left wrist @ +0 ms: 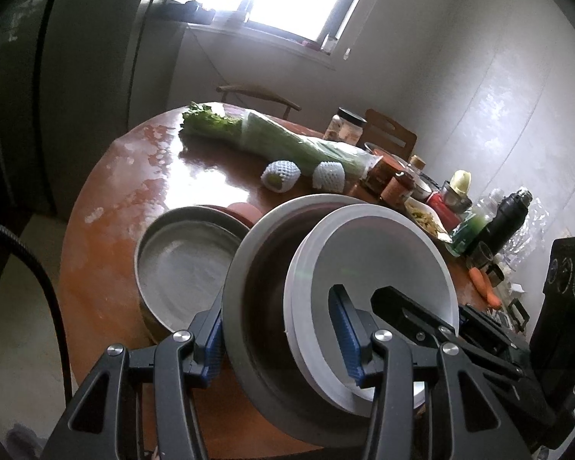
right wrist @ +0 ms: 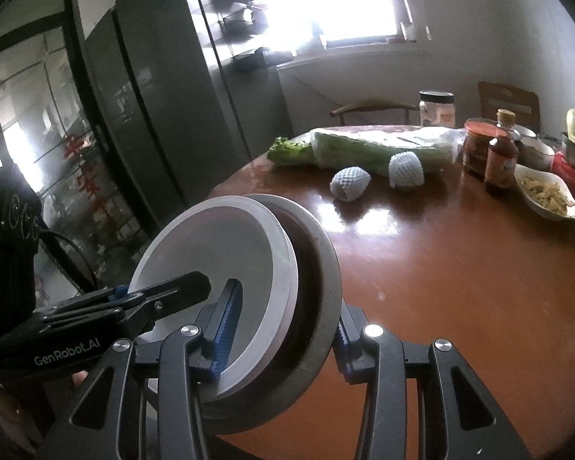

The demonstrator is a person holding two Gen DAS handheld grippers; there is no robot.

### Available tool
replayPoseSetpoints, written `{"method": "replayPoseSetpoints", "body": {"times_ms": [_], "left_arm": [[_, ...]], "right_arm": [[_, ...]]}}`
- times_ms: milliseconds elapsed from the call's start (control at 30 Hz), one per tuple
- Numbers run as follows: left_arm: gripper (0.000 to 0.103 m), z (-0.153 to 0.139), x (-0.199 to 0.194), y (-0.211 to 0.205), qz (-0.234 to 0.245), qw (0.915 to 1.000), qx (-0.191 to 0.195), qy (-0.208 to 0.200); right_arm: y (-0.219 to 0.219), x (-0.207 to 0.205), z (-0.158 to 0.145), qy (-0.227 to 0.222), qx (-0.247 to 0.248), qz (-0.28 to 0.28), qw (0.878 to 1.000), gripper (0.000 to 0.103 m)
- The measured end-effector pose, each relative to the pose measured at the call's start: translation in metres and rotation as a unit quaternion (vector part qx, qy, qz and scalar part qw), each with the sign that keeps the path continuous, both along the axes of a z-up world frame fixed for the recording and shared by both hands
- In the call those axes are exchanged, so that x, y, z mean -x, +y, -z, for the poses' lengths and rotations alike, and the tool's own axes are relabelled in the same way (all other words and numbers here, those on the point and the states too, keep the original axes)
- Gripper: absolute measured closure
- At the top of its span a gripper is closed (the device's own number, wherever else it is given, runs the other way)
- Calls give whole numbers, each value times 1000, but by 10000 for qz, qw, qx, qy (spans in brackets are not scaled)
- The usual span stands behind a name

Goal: Organize plates and bowls
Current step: 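Lower the steel bowl stack onto the silver tray on the pink plate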

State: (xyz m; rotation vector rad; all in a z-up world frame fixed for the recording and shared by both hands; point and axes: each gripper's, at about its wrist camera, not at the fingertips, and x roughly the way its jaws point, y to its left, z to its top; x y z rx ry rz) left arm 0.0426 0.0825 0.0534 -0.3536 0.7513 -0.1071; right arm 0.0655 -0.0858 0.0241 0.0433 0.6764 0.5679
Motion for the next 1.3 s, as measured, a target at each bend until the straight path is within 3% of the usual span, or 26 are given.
{"method": "replayPoseSetpoints", "body": {"times_ms": [767,1300], "left_arm": [[54,-9,-32,54,-392,9991,-142,-14],[54,17,-39,66,-575,9978,-140,308]], "right_arm": [[56,-43,-10,-108,-6,-358,9993,58],[79,-60,19,237,4,-512,9984,58]]}}
